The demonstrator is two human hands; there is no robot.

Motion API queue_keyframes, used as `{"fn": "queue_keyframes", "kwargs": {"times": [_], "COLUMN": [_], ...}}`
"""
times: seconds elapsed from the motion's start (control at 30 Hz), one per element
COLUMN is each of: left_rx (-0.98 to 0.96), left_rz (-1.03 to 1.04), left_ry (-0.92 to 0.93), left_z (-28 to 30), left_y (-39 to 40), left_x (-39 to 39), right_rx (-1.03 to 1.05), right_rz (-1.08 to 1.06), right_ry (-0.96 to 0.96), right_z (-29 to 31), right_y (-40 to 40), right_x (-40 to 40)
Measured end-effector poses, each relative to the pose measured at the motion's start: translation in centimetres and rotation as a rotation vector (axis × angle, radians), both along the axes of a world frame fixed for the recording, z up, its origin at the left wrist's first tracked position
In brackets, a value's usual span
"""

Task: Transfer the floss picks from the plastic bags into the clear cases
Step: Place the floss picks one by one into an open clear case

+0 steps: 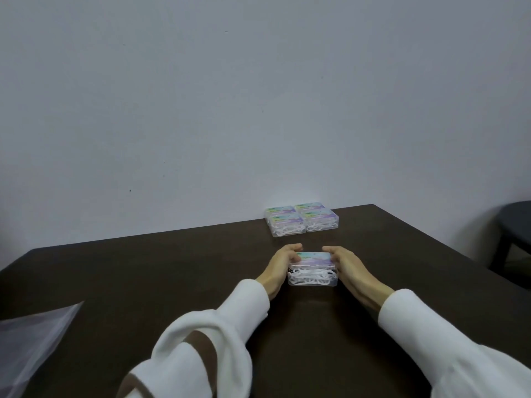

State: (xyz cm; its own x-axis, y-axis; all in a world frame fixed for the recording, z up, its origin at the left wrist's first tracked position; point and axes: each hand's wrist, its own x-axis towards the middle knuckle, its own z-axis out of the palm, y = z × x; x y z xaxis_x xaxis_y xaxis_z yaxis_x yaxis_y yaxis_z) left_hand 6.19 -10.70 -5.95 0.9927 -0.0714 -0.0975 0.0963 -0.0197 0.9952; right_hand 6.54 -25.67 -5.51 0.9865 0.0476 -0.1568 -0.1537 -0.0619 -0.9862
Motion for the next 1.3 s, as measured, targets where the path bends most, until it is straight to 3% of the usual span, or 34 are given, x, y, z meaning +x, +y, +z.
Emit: {"fn": "queue_keyframes", "kwargs": {"times": [0.37, 0.57, 0.7, 1.0, 1.3], "left_rx": [0.195, 0.396, 0.464, 1.157, 1.306], "left_rz": [-0.082, -0.296, -0.319, -0.415, -0.454], "left_ry": [-0.011, -0.072, -0.146, -0.410, -0.412], "left_z": [0.7, 1.1, 1.1, 1.6, 2.0], "left_y": [0.0, 1.7, 2.4, 2.2, 2.3], "left_x": [-0.8, -0.8, -0.8, -1.7, -1.5], "right_rx": [-0.134, -0.139, -0.153, -0.287, -0.422], "right_rz": [0.027, 0.045, 0.052, 0.085, 0.150], "right_ry": [-0.030, -0.037, -0.045, -0.120, -0.210], "right_z": [0.3, 0.3, 0.4, 0.5, 0.7], "right_y": [0.1, -0.1, -0.1, -0.2, -0.3], "right_x": [-0.8, -0.9, -1.0, -1.1, -1.4]}}
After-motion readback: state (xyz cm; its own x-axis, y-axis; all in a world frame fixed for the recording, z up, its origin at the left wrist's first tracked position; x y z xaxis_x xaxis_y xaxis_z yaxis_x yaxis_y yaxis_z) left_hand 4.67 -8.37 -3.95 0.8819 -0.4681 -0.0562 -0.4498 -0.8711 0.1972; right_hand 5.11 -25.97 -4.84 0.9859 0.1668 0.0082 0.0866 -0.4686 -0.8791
